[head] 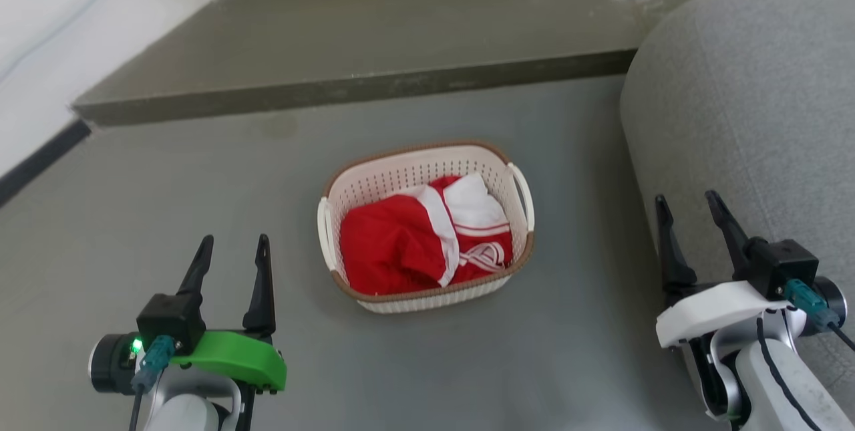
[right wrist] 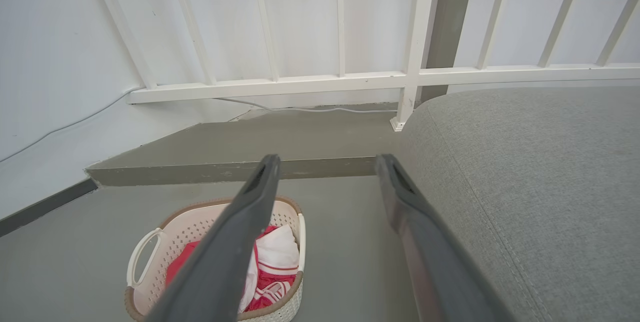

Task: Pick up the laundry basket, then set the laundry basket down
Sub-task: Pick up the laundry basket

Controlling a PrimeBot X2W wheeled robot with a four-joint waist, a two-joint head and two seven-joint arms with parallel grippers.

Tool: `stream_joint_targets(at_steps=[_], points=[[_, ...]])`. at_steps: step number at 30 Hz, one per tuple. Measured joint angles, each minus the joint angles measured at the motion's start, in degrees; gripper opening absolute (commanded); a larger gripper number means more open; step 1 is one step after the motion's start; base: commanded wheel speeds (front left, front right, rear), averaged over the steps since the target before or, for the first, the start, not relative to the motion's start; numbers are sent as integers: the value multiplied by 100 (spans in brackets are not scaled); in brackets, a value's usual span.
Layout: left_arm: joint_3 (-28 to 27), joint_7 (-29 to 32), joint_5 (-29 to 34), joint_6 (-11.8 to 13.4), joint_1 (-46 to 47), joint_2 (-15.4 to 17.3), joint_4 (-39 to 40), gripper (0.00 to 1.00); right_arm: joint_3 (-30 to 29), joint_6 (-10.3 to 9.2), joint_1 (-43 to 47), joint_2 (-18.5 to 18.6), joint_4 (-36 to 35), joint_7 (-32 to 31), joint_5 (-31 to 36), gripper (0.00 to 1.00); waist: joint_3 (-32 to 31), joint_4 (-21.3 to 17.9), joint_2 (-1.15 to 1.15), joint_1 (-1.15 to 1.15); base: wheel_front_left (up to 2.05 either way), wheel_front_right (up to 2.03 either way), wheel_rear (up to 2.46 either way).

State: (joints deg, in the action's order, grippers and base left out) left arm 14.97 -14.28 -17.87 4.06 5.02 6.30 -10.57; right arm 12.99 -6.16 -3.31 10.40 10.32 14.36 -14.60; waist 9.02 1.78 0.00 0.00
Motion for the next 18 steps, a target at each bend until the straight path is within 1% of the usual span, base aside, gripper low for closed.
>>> stream_joint_targets(at_steps=[18], points=[[-7,-15,-1,-118,621,-20,124,100,74,9,-683,-7,-58,-3,64,100,1268,-53,0,0,0,0,0]])
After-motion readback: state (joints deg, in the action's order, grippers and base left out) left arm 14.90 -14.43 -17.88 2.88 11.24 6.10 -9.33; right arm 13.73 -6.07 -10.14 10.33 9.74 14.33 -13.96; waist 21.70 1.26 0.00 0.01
